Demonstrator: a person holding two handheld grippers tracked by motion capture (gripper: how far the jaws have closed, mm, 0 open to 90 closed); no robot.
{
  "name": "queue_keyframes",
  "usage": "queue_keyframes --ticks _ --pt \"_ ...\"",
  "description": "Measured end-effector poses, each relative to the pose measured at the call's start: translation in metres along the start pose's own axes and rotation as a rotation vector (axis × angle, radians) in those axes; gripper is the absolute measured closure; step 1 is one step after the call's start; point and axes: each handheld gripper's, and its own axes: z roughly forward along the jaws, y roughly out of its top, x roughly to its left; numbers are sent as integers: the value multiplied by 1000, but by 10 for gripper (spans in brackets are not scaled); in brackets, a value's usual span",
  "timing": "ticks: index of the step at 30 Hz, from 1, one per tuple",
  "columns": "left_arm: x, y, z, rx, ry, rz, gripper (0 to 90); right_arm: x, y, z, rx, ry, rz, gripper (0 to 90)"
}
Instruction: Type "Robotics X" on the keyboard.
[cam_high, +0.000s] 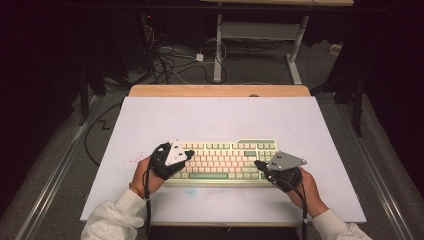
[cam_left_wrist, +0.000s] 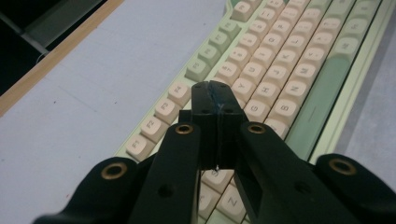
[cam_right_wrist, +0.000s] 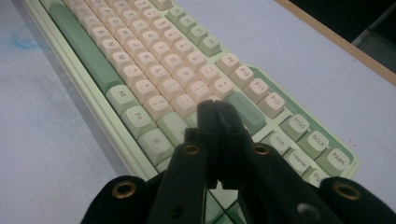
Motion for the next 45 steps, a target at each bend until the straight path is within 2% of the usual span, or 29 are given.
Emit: queue_keyframes --ticks 7,10,12,15,17,18,19,20,21,22,25,26,29,30,33,35,39,42,45 --pt "0 -13 -7 -6 14 -9 873 -1 1 0 -3 2 5 900" --pt "-1 -19 -12 -18 35 -6 871 -2 3 -1 -8 3 7 900" --pt "-1 -21 -14 -19 42 -5 829 -3 4 -1 -11 2 12 900" --pt "-3 -28 -19 -33 42 -13 828 -3 5 0 -14 4 9 900" --pt "-3 -29 -20 -33 39 -9 751 -3 6 0 -14 4 10 900" --pt "-4 -31 -21 -42 29 -3 751 -3 6 0 -14 4 10 900" --pt "-5 -33 -23 -52 25 8 700 -2 6 0 -13 5 11 900" --pt "-7 -35 -23 -49 29 17 636 -3 6 0 -14 7 8 900" --pt "-7 -36 -23 -41 36 19 514 -2 7 1 -12 8 8 900" --pt "-8 -38 -23 -42 36 15 467 -2 7 1 -11 10 7 900" --pt "-8 -42 -24 -46 33 2 374 -2 7 3 -9 14 8 900" --pt "-9 -44 -24 -39 44 -8 334 -2 8 3 -10 15 7 900" --pt "-10 -48 -23 -32 69 -21 307 -2 8 4 -10 14 9 900" --pt "-11 -49 -23 -32 80 -28 239 -2 9 5 -11 15 9 900" --pt "-12 -54 -26 -38 78 -41 220 -2 11 7 -15 19 12 900" --pt "-13 -57 -26 -33 78 -42 153 -3 13 10 -14 22 11 900" --pt "-16 -61 -28 -29 71 -46 154 -3 14 13 -11 30 8 900" --pt "-19 -64 -28 -18 84 -36 154 -3 17 17 -10 47 5 900" --pt "-20 -68 -30 -20 77 -53 155 -4 19 20 -7 50 7 900"
